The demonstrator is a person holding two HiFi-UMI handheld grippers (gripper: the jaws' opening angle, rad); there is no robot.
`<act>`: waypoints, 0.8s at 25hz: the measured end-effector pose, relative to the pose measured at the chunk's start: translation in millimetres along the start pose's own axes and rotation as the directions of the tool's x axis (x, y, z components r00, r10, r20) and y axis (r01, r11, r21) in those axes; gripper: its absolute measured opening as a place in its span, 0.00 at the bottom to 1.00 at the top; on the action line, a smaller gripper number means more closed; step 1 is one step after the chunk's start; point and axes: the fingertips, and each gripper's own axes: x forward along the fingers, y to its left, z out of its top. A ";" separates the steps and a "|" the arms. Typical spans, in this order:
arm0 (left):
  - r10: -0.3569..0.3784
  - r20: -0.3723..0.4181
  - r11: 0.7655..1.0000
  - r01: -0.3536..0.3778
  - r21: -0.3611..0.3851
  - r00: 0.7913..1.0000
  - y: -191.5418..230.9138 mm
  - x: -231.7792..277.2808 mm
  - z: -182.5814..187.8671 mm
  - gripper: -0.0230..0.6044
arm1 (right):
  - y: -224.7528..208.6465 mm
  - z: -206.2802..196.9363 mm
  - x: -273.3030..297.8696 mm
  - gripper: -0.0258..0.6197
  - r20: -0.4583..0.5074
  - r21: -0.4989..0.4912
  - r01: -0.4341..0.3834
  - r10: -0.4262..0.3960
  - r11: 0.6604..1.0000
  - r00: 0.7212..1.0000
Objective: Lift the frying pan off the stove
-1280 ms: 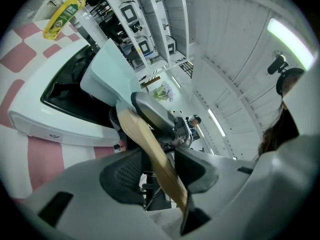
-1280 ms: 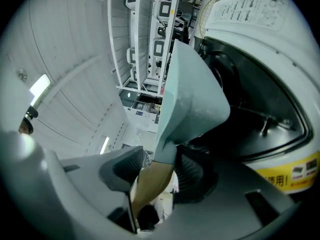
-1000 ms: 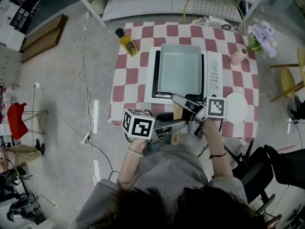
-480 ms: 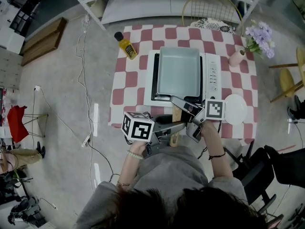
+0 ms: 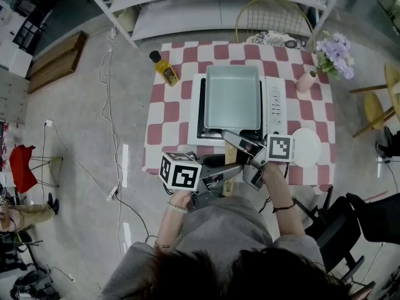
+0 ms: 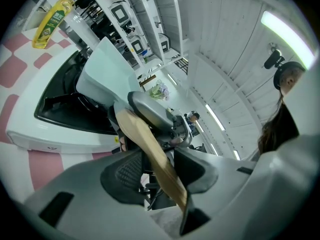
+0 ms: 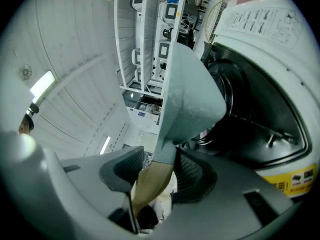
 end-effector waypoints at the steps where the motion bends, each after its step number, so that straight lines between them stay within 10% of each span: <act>1: 0.001 0.000 1.000 -0.001 0.005 1.000 -0.9 -0.4 0.7 0.35 | 2.4 0.6 0.3 0.34 0.002 -0.001 -0.007 0.007 1.000 1.000; 20: -0.022 0.015 0.994 0.020 0.104 1.000 -27.9 -8.5 16.0 0.35 | 40.9 11.9 -0.2 0.34 0.032 -0.088 -0.033 0.036 0.996 0.999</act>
